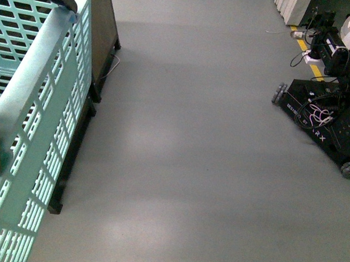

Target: Pick mango and avocado into basket

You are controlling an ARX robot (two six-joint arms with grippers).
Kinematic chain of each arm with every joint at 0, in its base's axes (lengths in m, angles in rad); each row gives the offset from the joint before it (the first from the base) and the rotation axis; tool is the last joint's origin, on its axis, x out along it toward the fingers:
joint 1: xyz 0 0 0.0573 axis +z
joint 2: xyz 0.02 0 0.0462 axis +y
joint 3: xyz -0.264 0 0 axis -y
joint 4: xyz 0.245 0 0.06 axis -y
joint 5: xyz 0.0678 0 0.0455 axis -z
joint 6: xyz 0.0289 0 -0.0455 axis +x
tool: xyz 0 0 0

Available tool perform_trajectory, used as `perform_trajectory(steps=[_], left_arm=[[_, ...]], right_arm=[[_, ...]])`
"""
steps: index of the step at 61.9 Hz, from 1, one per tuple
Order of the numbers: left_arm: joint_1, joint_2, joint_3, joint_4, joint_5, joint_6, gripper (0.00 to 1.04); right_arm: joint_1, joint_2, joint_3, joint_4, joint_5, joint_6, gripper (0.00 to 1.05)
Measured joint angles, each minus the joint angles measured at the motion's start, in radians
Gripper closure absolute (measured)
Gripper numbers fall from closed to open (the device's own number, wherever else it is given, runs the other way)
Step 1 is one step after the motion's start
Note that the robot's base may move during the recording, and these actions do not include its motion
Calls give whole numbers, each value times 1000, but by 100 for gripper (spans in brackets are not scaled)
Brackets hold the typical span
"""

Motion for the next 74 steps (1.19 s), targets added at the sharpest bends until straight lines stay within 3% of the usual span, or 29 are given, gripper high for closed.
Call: perform_trajectory(steps=[74], left_arm=[[-3, 0, 0, 0, 2, -2, 88]], right_arm=[[0, -1, 0, 0, 1, 0, 9]])
